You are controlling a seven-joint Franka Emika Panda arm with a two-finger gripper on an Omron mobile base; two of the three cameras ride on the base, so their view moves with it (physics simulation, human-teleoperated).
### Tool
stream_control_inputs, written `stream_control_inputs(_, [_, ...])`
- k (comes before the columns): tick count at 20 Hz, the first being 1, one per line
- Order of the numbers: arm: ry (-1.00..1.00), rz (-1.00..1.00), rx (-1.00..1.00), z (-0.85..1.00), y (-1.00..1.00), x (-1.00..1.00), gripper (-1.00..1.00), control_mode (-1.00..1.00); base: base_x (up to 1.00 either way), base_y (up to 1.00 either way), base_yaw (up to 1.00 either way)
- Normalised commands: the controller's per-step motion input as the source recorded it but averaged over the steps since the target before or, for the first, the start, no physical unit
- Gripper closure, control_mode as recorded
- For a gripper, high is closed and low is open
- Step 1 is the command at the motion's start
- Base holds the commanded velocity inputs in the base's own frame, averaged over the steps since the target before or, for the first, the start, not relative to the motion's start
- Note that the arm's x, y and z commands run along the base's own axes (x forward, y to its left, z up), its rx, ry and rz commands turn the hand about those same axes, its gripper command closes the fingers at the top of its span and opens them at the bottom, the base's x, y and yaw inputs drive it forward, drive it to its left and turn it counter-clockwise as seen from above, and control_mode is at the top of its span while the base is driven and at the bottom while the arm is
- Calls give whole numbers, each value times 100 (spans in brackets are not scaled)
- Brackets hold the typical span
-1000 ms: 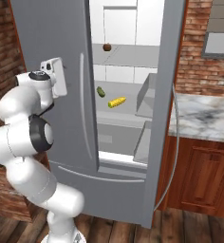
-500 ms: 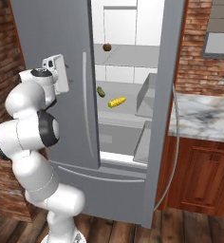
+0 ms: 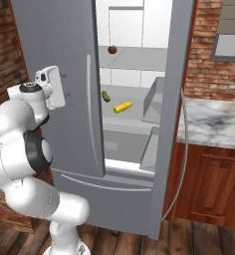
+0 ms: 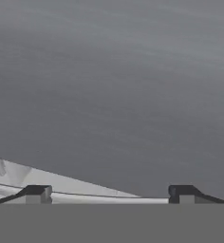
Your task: Place the corn in the correct fridge rack based on whether it is a fruit or vegetable. Finally, close the fridge door.
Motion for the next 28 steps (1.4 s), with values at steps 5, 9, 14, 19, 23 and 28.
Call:
stream_control_inputs(5, [-2, -3, 16, -4, 5, -98, -100, -100, 0, 0, 0])
stream_control_inputs(9, [-11, -23, 42, 22, -28, -100, -100, -100, 0, 0, 0])
stream_control_inputs(14, [-16, -27, 47, 12, -48, -100, -100, -100, 0, 0, 0])
stream_control_inputs(19, [-26, -25, 48, 0, -47, -100, -100, -100, 0, 0, 0])
stream_control_inputs(23, [-22, -18, 52, 0, -36, -100, -100, -100, 0, 0, 0])
stream_control_inputs(28, [-19, -14, 51, 0, -36, -92, -100, -100, 0, 0, 0])
